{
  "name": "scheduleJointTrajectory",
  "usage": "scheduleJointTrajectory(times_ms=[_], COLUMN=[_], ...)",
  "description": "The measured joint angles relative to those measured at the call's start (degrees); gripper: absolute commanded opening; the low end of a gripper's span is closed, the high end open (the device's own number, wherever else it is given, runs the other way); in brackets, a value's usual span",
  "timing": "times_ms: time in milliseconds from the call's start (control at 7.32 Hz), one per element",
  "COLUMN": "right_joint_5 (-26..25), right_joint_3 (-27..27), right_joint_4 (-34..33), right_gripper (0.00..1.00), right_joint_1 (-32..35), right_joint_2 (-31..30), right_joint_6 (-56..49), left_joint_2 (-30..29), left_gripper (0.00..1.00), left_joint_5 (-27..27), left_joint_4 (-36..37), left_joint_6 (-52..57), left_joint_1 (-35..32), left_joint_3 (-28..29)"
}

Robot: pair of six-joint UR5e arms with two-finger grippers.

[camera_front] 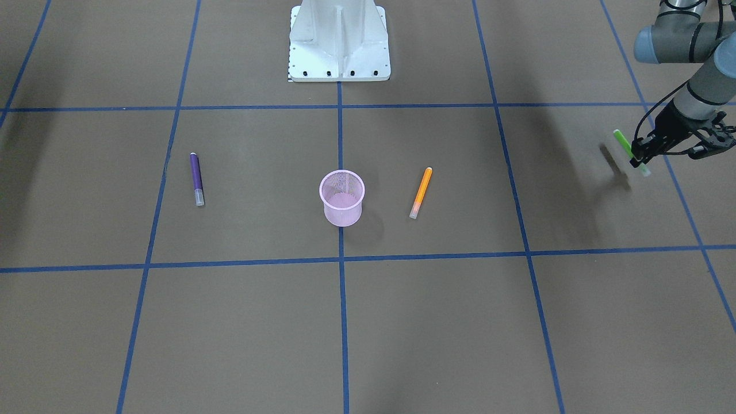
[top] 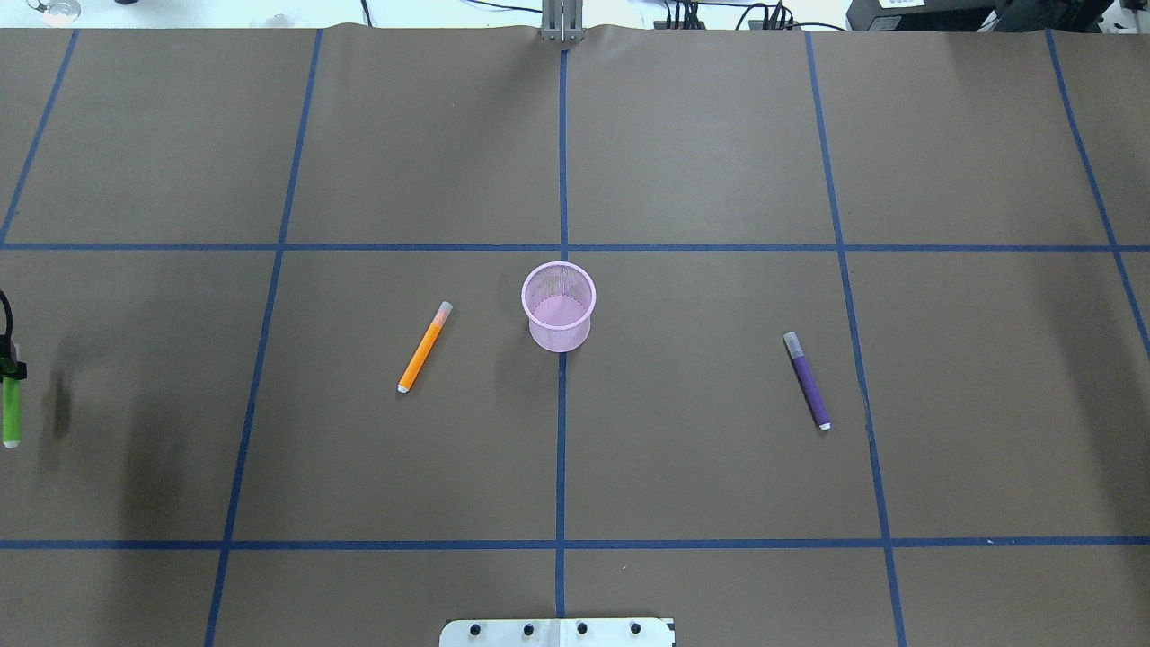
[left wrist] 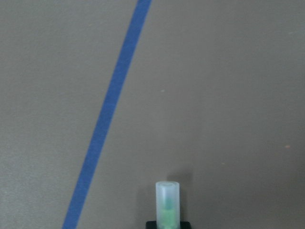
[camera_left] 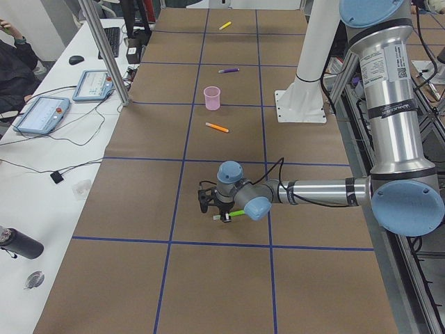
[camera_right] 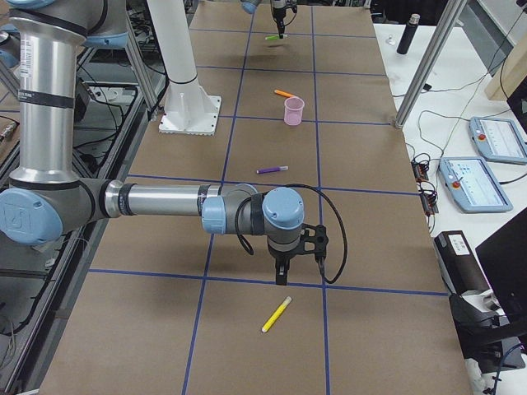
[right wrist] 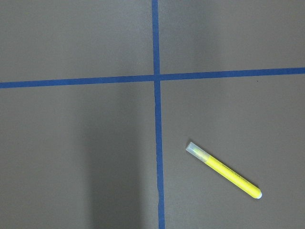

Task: Collect pens into pen holder

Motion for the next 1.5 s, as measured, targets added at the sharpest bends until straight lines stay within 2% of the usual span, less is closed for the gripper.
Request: scheduleJointTrajectory(times_ms=[273, 683, 1094, 1367, 1504], right_joint_5=[0.1, -0.05, -2.08, -4.27, -4.49], right_joint_3=[-0.87, -3.91, -14.68, -20.87, -23.79], right_joint_4=[0.2, 2.01, 16.92, 21.04, 21.49], right_gripper=[1.0, 1.0, 1.0, 0.99, 0.99], right_joint_1=[0.0, -0.38, -4.33, -6.31, -6.66], right_joint_2=[-0.17, 0.22, 1.55, 3.74, 5.14], right_joint_6=[0.02, -1.64, -12.49, -21.29, -27.0], left_joint_2=[-5.4, -21.36, -33.8, -38.7, -40.96], left_gripper=[0.0, 0.0, 0.0, 0.0, 0.0], left_joint_5=[6.47, 14.71, 22.15, 31.95, 35.0], left_joint_4=[0.41, 7.37, 8.99, 9.02, 8.93], left_joint_6=[1.11, 0.18, 0.12, 0.39, 0.53], left_joint_1=[-0.27, -0.3, 2.83, 10.17, 12.4], left_joint_3=[-5.86, -11.61, -12.11, -11.02, -9.85])
